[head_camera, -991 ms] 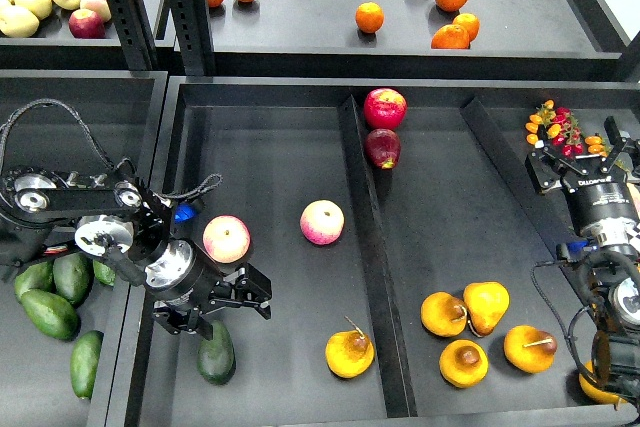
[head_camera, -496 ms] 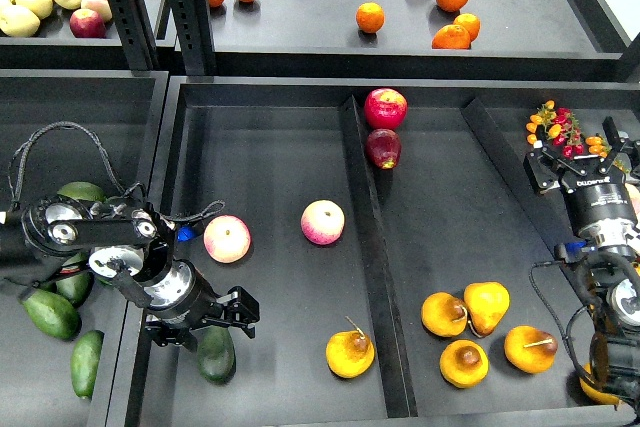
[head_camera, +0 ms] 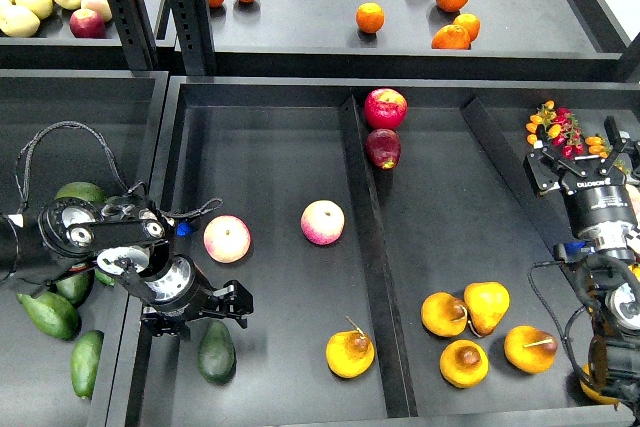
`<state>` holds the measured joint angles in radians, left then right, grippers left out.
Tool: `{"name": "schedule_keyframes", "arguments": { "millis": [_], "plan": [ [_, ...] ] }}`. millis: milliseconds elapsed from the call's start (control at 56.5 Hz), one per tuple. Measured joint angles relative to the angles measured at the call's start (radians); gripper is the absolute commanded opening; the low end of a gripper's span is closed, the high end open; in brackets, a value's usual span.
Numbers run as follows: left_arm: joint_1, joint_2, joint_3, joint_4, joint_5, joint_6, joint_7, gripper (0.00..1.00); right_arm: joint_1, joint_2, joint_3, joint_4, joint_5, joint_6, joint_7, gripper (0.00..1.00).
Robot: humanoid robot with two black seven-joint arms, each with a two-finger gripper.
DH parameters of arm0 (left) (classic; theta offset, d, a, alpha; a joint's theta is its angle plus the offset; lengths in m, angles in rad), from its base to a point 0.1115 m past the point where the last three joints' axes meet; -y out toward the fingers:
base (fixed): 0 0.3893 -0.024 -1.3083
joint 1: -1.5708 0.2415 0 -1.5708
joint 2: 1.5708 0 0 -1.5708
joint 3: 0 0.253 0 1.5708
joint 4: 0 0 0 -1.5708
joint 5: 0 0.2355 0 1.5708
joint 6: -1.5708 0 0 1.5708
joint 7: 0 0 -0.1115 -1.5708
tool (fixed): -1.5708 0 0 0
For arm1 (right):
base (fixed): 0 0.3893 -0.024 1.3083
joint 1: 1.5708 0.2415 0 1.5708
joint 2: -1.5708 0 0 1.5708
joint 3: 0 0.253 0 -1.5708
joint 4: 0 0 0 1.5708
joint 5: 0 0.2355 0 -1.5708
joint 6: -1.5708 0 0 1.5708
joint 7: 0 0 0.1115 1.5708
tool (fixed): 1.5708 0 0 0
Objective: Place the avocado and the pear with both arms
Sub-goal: 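Lower the left gripper and close it around the avocado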
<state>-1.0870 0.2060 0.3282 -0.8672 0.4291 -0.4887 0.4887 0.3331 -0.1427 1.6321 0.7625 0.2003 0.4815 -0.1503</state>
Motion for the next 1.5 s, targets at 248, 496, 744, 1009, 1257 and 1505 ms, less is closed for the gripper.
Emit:
{"name": "schedule_keyframes", "arguments": {
  "millis": [248,496,744,1009,1257,1505],
  "plan": [
    [0.005,-0.022,-0.003,0.018,0.002,0.0,0.0,1.0,-0.001,-0.001,0.0,0.004,0.0,0.0,0.0,1.0],
    [0.011,-0.037,-0.005,0.033,0.002,0.0,0.0,1.0,-0.001,-0.001,0.0,0.006,0.0,0.003,0.0,1.0],
    [0.024,-0.047,-0.003,0.042,0.002,0.0,0.0,1.0,-0.001,-0.003,0.001,0.011,0.001,0.006,0.0,1.0],
    [0.037,-0.057,-0.001,0.049,0.002,0.0,0.0,1.0,0.0,-0.005,0.002,0.012,0.0,0.006,0.0,1.0],
    [0.042,-0.073,-0.001,0.071,0.004,0.0,0.0,0.99,0.0,-0.005,0.002,0.019,0.0,0.006,0.002,1.0],
    [0.053,-0.086,-0.001,0.089,0.005,0.0,0.0,0.99,-0.001,-0.005,0.002,0.027,0.0,0.006,0.002,1.0]
  ]
}}
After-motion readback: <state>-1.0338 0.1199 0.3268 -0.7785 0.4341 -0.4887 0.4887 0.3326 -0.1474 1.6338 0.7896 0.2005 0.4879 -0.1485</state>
